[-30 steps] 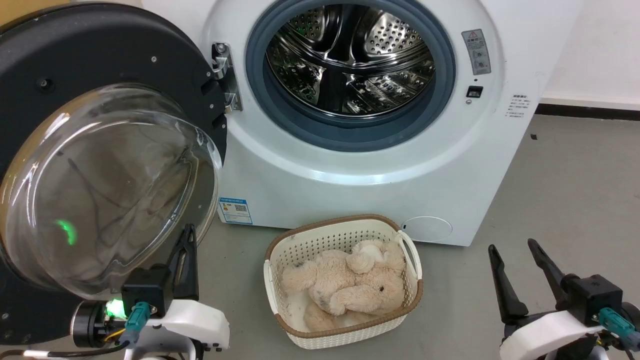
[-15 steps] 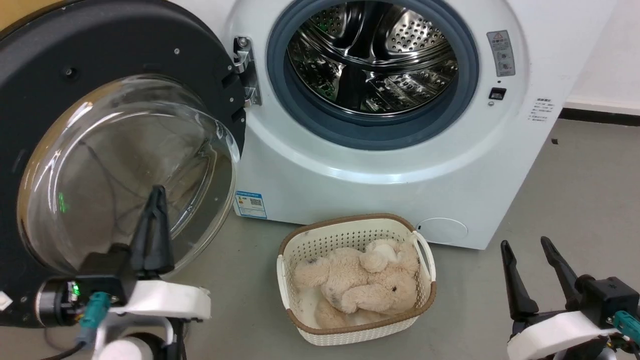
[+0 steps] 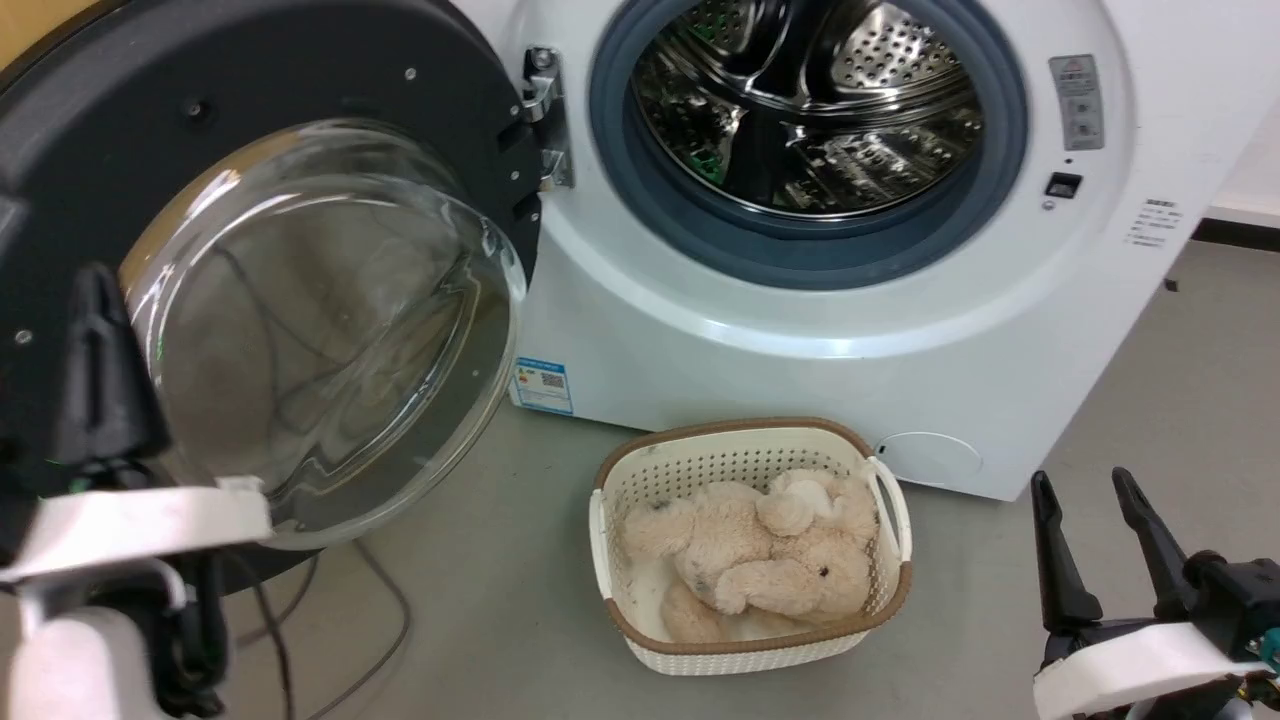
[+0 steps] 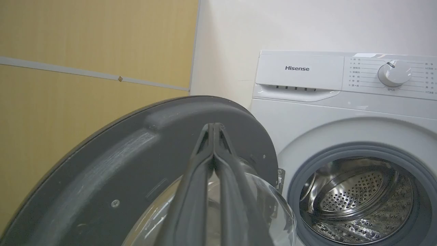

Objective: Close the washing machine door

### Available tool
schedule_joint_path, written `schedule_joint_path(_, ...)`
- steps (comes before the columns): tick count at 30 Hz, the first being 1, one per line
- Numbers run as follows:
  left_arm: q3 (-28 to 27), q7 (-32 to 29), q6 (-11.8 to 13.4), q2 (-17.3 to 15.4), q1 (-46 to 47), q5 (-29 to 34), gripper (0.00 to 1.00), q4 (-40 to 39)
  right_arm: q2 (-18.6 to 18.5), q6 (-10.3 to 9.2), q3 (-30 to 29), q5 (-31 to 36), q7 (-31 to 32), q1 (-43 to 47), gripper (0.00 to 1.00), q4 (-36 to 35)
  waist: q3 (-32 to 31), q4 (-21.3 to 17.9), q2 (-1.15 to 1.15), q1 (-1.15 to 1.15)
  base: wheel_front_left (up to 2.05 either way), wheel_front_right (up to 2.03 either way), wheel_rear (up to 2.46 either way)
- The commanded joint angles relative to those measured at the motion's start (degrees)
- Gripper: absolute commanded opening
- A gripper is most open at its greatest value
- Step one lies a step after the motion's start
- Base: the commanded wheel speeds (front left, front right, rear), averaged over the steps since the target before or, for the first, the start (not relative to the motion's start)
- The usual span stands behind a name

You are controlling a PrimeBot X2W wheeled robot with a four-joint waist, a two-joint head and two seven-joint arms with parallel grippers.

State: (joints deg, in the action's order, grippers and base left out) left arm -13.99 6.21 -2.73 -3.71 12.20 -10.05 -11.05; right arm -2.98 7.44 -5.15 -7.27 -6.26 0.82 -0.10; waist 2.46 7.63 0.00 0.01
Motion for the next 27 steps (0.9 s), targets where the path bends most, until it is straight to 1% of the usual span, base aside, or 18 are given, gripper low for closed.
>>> schedule_joint_path(1,-1.07,0.60,-0.45,-0.61,1.40,-0.72,0.00,-0.42,0.05,0.02,-0.21,-0.56,-0.57,0.04,1.00,-0.07,0.32,0.55,0.00,-0.01,0.00,0.00,0.00)
schedule_joint_path(8,-4.04,1.44,-1.13,-3.43,5.36,-4.25,0.00,2.28,0.05,0.02,-1.09,-1.17,-1.41,-0.22,1.00,0.18,1.25,3.06,0.00,-0.01,0.00,0.00,0.00)
schedule_joint_path(11,-4.70,1.80,-1.33,-5.03,7.21,-5.88,0.00,4.08,0.06,0.02,-1.49,-1.37,-1.77,-0.35,1.00,0.08,1.64,4.26,0.00,-0.01,0.00,0.00,0.00)
schedule_joint_path(14,-5.30,2.16,-1.51,-7.32,9.07,-7.30,0.00,6.31,0.06,0.03,-1.84,-1.45,-2.13,-0.51,1.00,-0.04,2.09,5.46,0.00,-0.01,0.00,0.00,0.00)
schedule_joint_path(24,-8.05,0.30,-2.10,-14.28,16.90,-15.16,0.00,18.93,0.07,0.03,-2.68,-2.10,-3.32,-1.28,1.00,0.01,3.65,8.52,0.00,-0.01,0.00,0.00,0.00)
schedule_joint_path(27,-8.85,-1.77,-2.27,-16.13,19.96,-18.95,0.00,23.33,0.07,0.03,-2.84,-2.37,-3.68,-1.25,1.00,0.22,4.06,9.24,0.00,-0.01,0.00,0.00,0.00)
